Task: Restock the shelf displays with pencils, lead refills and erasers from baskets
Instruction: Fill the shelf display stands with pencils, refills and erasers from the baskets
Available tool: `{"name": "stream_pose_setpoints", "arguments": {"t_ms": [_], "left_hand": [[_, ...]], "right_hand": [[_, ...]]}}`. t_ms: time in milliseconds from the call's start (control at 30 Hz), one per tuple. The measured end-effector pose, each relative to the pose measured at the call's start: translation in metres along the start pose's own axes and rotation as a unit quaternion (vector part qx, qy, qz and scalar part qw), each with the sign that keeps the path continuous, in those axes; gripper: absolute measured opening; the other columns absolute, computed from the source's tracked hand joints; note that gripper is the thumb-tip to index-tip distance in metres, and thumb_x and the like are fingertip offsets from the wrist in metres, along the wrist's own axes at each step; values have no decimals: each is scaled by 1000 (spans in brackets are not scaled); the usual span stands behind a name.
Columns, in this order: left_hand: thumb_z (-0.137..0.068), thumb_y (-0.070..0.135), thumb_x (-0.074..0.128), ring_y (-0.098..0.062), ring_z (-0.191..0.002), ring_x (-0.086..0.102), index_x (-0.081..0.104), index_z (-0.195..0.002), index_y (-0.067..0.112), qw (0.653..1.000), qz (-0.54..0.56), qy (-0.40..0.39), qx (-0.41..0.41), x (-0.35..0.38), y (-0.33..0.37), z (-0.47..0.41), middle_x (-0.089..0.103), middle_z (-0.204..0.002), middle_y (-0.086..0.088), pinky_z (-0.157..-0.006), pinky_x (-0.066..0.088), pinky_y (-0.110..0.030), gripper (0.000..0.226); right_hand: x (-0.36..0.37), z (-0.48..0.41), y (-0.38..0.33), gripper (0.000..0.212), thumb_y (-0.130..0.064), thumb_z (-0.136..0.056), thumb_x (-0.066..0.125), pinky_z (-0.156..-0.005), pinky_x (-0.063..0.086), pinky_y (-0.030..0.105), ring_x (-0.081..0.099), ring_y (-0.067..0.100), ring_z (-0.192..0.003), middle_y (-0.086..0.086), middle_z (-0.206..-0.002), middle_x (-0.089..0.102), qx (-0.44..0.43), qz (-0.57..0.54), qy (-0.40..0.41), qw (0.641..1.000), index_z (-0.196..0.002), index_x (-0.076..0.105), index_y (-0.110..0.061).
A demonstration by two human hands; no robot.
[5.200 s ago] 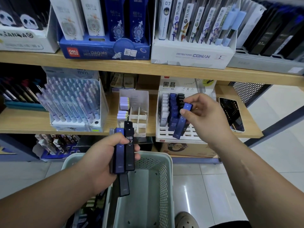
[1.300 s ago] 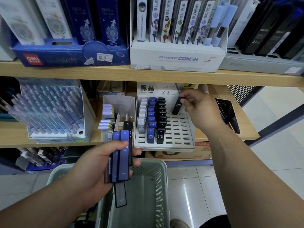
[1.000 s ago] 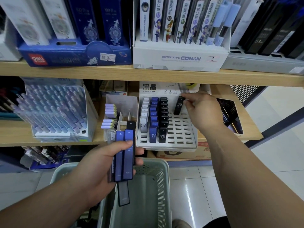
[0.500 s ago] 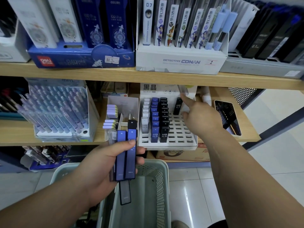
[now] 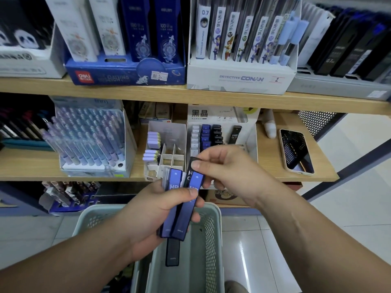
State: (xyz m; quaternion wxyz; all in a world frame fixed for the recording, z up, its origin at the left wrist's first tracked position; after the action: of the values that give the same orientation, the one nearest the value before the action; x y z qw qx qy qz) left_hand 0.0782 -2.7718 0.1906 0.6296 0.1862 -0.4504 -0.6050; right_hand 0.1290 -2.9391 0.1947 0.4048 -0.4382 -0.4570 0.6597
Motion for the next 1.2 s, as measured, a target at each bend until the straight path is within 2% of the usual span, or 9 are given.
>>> {"name": "stream_pose_setpoints", "arguments": {"t_ms": [100, 167, 300, 400, 533, 667, 833, 967, 1200], "left_hand": [[-69, 17, 71, -22, -58, 64, 69, -103, 5, 1000, -13, -12, -4, 4, -2, 2, 72, -80, -16, -50, 51, -26, 37], [-76, 13, 70, -23, -58, 64, 68, -98, 4, 1000, -21, -16, -9, 6, -4, 2, 72, -80, -16, -50, 51, -25, 23], [-82, 9, 67, -23, -58, 65, 67, -94, 3, 1000, -20, 3, -16, 5, -10, -1, 73, -82, -18, -53, 51, -26, 14], [-78, 15, 69, -21, -58, 66, 68, -99, 1, 999, -8, 24, -21, 1, -11, -4, 74, -83, -16, -50, 50, -25, 25], [-89, 12, 64, -22, -57, 68, 68, -105, 3, 996, 43, 71, -32, -4, -10, -9, 74, -87, -18, -45, 52, -25, 18], [-93, 12, 57, -23, -60, 69, 65, -109, 2, 993, 63, 80, -53, -9, -10, -15, 75, -89, -16, -46, 52, -25, 20], [-92, 12, 56, -21, -61, 70, 66, -110, -2, 994, 60, 73, -61, -9, -9, -19, 75, -90, -16, -45, 53, -25, 25], [-91, 12, 57, -22, -60, 69, 65, -116, -4, 994, 65, 68, -58, -9, -5, -19, 75, -89, -16, -45, 53, -26, 30], [-92, 13, 56, -23, -61, 67, 61, -120, -4, 993, 75, 67, -58, -16, 3, -20, 73, -87, -15, -45, 52, -28, 33]], "right_hand": [[-2, 7, 2, 12, -16, -94, 68, -48, 35, 21, 59, 10, -59, 6, -76, 71, 16, -37, 9, 999, -91, 71, -5], [-10, 10, 2, 7, -13, -95, 66, -46, 37, 20, 60, 12, -57, 7, -78, 71, 29, -113, 45, 992, -91, 70, -9], [-50, 10, 5, 3, -10, -95, 66, -47, 44, 21, 63, 12, -57, 7, -82, 72, 17, -192, 207, 959, -98, 67, -10], [-87, 13, 13, 8, -8, -96, 65, -53, 50, 25, 66, 13, -59, 7, -84, 70, -21, -138, 331, 933, -101, 62, -13], [-111, 11, 29, 17, -11, -96, 65, -66, 60, 37, 73, 19, -71, 5, -84, 72, -51, 13, 405, 913, -94, 62, -27], [-114, -5, 39, 16, -16, -93, 65, -78, 60, 51, 72, 19, -84, -10, -89, 71, -101, 152, 394, 901, -98, 66, -32], [-99, -26, 42, 18, -9, -95, 63, -78, 53, 20, 67, 13, -86, -8, -91, 70, -149, 242, 367, 886, -107, 68, -22], [-95, -43, 51, 23, -13, -95, 62, -79, 56, 37, 68, 19, -90, 2, -102, 71, -142, 300, 331, 883, -110, 67, -30], [-100, -52, 53, 27, -12, -95, 60, -70, 55, 36, 65, 20, -78, 4, -97, 71, -141, 337, 312, 877, -112, 68, -30]]}}
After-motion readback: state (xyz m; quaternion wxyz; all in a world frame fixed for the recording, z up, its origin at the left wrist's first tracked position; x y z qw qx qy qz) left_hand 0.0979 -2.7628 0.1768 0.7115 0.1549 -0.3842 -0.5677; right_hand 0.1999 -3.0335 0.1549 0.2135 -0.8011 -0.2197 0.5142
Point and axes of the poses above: each hand's wrist, its own z-axis away from the middle knuckle, its own x-axis out of the palm, y = z × x, the point moved 2 cm from there along -z, towards the middle knuckle
